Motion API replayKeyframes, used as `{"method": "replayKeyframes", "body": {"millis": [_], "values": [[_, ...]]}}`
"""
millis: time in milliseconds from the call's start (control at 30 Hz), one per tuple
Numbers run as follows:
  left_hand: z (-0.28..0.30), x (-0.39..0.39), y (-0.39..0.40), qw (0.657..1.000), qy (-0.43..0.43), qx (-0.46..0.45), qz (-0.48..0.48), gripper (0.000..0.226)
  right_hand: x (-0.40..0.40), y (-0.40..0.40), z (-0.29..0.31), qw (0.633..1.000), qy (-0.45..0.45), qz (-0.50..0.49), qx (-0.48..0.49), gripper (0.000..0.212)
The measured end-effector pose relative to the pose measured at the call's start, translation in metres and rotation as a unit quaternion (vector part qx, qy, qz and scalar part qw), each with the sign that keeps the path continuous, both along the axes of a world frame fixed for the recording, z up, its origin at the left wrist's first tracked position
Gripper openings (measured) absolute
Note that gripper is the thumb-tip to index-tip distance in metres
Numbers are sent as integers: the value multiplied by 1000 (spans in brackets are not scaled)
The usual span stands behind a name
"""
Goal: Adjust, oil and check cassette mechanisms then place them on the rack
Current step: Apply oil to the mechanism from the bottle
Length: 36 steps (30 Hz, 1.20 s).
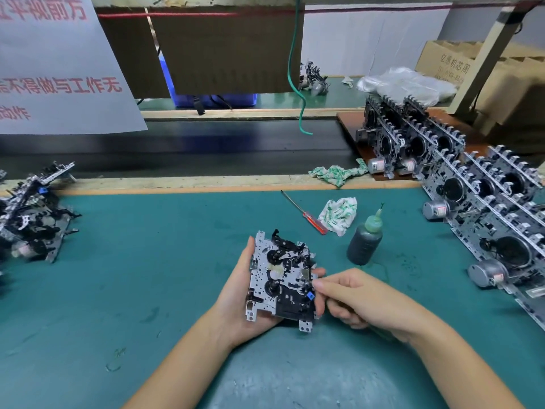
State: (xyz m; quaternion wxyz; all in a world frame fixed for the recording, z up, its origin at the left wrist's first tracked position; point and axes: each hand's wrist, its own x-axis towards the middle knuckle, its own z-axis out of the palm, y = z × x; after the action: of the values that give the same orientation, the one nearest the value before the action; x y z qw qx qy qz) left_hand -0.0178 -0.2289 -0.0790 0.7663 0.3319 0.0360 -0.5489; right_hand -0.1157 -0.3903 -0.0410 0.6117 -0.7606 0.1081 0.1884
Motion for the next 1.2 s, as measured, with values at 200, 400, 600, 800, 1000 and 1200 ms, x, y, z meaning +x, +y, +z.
{"method": "replayKeyframes", "body": {"millis": [200,400,600,800,1000,1200], "values": [[3,0,-1,1000,-6,16,0,85,-2,2,-2,1000,11,12,-25,40],[4,-1,-1,999,-18,37,6,84,-1,4,-1,1000,11,4,-12,48],[6,-1,-2,998,-21,59,16,80,-1,6,1,999,50,3,-7,63],[3,-2,-2,997,-22,66,23,78,1,5,1,996,87,8,10,58],[0,-3,-5,997,-30,59,36,74,4,2,0,996,86,29,0,65],[2,-4,-6,996,-49,60,39,70,3,-1,1,994,95,56,-9,67]]}}
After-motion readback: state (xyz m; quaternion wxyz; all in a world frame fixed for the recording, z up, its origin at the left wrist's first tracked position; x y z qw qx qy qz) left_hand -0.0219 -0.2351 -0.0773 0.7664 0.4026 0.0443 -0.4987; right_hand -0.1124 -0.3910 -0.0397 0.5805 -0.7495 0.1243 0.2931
